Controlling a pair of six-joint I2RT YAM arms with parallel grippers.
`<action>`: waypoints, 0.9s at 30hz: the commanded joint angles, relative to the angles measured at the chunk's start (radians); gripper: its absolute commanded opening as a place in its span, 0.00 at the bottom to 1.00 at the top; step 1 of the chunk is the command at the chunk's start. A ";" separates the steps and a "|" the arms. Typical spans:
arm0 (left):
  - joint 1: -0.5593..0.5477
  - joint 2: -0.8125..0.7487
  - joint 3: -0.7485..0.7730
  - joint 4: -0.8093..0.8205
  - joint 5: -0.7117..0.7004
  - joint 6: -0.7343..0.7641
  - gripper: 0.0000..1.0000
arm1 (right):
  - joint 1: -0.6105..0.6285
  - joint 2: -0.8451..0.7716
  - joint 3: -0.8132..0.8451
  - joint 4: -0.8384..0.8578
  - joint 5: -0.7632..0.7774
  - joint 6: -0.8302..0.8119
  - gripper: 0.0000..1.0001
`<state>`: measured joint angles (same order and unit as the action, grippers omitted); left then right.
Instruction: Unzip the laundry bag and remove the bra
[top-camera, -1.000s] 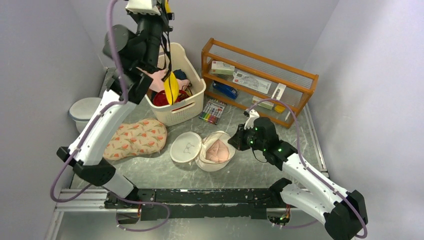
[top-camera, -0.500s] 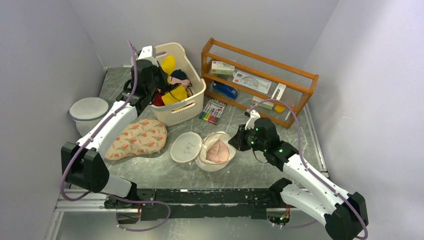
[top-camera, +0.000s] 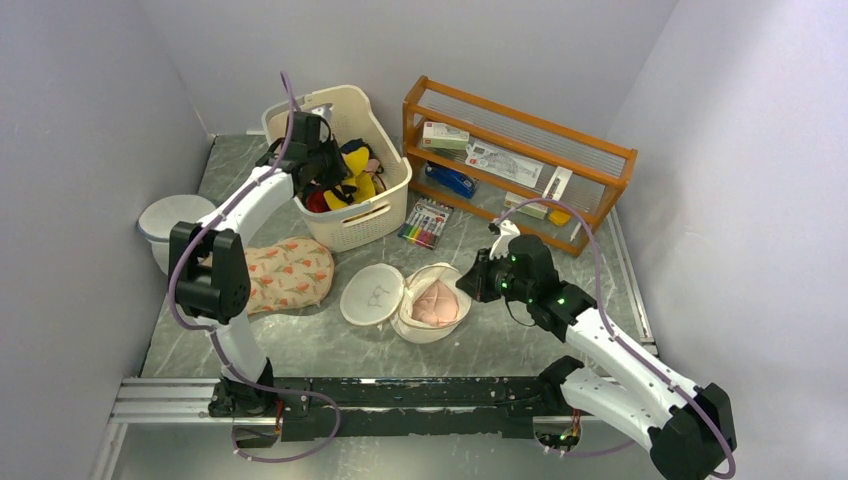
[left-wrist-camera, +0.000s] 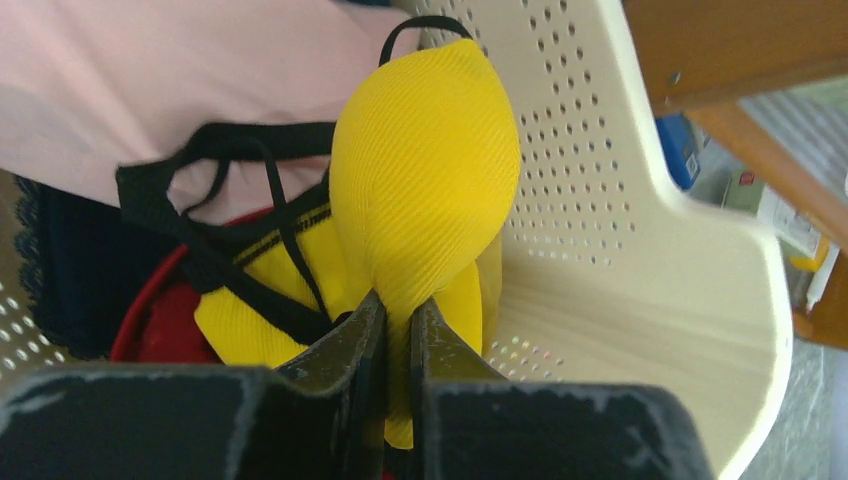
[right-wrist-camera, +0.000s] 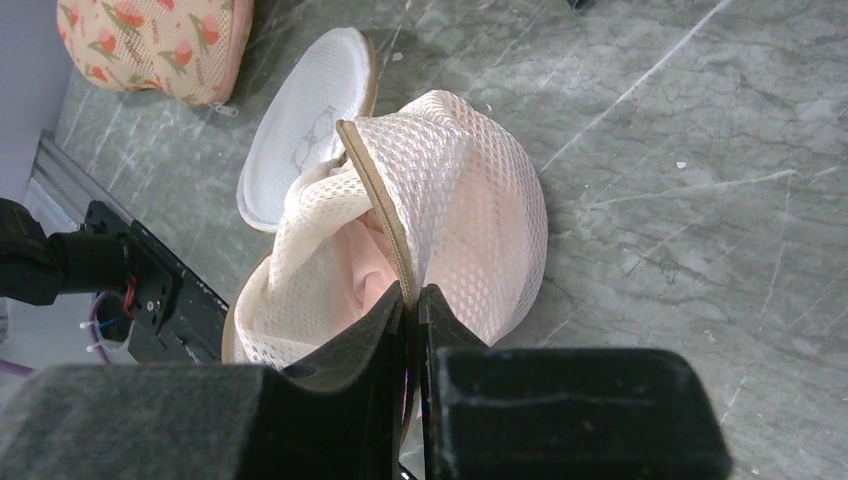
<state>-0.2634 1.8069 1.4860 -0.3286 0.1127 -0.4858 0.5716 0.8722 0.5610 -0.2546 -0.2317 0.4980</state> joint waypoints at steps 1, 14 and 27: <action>0.001 -0.074 -0.039 0.022 0.086 0.005 0.27 | 0.005 -0.017 0.011 0.007 0.004 0.009 0.08; -0.003 -0.526 -0.378 0.052 0.261 -0.009 0.87 | 0.005 0.024 -0.002 0.047 -0.009 0.004 0.08; -0.571 -0.737 -0.633 0.259 0.091 -0.142 0.78 | 0.005 0.028 -0.018 0.035 -0.017 0.000 0.08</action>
<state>-0.7155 1.0698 0.9356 -0.2005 0.3042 -0.5758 0.5716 0.9142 0.5587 -0.2291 -0.2432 0.4980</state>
